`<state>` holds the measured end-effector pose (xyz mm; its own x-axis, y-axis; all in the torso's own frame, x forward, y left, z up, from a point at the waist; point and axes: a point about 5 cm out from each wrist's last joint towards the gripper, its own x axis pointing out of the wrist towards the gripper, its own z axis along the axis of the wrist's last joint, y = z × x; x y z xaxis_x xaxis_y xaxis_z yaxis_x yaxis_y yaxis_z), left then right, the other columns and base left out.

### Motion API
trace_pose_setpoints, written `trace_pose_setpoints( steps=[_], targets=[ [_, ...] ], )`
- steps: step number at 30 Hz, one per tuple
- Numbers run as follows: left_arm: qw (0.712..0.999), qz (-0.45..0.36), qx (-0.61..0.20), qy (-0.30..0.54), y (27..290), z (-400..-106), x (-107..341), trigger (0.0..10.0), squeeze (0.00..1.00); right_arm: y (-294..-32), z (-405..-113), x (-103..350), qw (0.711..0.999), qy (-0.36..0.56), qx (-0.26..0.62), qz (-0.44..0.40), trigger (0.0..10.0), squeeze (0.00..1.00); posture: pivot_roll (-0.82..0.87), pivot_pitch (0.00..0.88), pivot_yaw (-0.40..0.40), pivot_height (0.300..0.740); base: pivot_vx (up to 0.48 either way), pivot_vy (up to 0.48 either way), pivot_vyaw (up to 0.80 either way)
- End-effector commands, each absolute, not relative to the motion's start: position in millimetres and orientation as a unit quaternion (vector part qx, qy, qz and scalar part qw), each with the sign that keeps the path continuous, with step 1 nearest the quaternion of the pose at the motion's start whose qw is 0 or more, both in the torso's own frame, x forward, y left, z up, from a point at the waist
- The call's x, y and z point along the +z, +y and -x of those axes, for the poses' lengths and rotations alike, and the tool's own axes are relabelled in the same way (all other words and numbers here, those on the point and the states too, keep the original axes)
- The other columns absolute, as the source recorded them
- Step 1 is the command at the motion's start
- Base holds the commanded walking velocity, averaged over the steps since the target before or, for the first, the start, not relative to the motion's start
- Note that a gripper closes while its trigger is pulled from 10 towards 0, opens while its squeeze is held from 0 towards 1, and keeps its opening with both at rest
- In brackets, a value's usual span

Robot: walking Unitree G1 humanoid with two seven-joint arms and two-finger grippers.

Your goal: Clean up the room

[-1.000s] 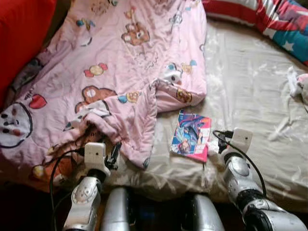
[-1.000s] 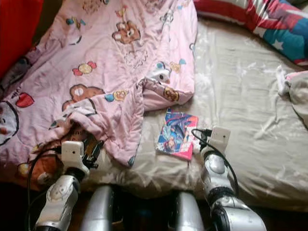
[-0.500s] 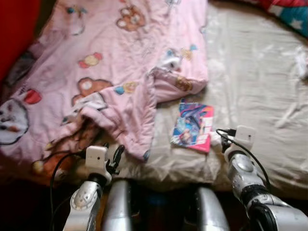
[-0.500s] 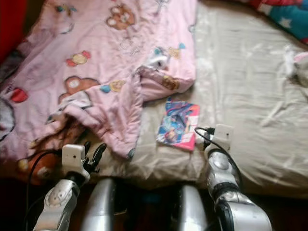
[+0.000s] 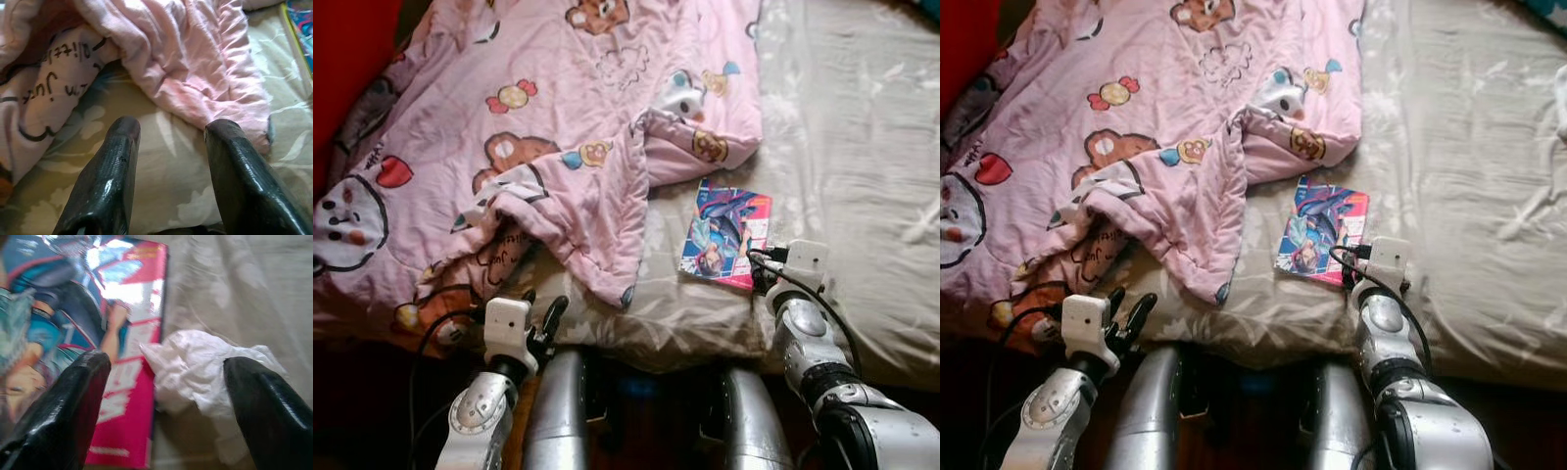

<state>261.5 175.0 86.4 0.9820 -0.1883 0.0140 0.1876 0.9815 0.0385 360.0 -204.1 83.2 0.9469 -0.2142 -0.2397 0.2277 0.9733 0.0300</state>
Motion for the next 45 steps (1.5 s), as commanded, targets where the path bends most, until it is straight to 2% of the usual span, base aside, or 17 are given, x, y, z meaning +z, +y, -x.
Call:
trace_pose_setpoints(
  steps=[1,4,5,13,25,26,27,28,29,30,45],
  targets=[
    [0.995,-0.018,-0.098,0.016,175,-253,78,10.0,0.0,-211,-355,76,0.984,0.131,-0.119,-0.018,10.0,1.0,0.22,0.445,0.049,0.614,0.0,0.0,0.0],
    [0.995,-0.018,-0.1,0.019,174,-251,78,10.0,0.0,-213,-354,76,0.984,0.133,-0.118,-0.003,10.0,1.0,0.22,0.448,0.049,0.614,0.0,0.0,0.0],
    [0.995,-0.018,-0.1,0.02,174,-249,78,10.0,0.0,-217,-354,77,0.984,0.13,-0.125,-0.004,10.0,0.0,0.22,0.453,0.05,0.614,0.0,0.0,0.0],
    [0.994,-0.018,-0.101,0.03,175,-245,76,10.0,0.0,-233,-352,81,0.979,0.118,-0.167,-0.013,10.0,0.0,0.22,0.463,0.057,0.614,0.0,0.0,0.0],
    [0.993,-0.022,-0.107,0.039,175,-243,77,10.0,0.0,-234,-337,54,0.962,0.192,-0.188,-0.056,10.0,0.0,0.22,0.471,0.068,0.614,0.0,0.0,0.0],
    [0.993,-0.022,-0.106,0.039,175,-244,77,10.0,0.0,-232,-335,51,0.959,0.199,-0.188,-0.068,8.9,0.0,0.22,0.47,0.068,0.614,0.0,0.0,0.0],
    [0.993,-0.023,-0.106,0.039,174,-244,77,10.0,0.0,-232,-333,48,0.958,0.203,-0.188,-0.071,4.8,0.0,0.22,0.47,0.068,0.614,0.0,0.0,0.0],
    [0.993,-0.023,-0.106,0.038,174,-244,77,10.0,0.0,-231,-332,47,0.958,0.205,-0.188,-0.07,2.0,0.0,0.23,0.468,0.069,0.614,0.0,0.0,0.0],
    [0.993,-0.023,-0.106,0.038,174,-244,77,10.0,0.0,-231,-332,47,0.958,0.205,-0.188,-0.069,2.0,0.0,0.23,0.468,0.069,0.614,0.0,0.0,0.0],
    [0.993,-0.022,-0.105,0.038,174,-245,78,10.0,0.0,-231,-332,46,0.958,0.206,-0.189,-0.07,0.0,0.0,0.23,0.468,0.069,0.614,0.0,0.0,0.0],
    [0.994,-0.022,-0.101,0.035,174,-246,79,10.0,0.0,-235,-330,45,0.956,0.208,-0.195,-0.069,0.0,0.0,0.24,0.463,0.069,0.614,0.0,0.0,0.0]
  ],
)
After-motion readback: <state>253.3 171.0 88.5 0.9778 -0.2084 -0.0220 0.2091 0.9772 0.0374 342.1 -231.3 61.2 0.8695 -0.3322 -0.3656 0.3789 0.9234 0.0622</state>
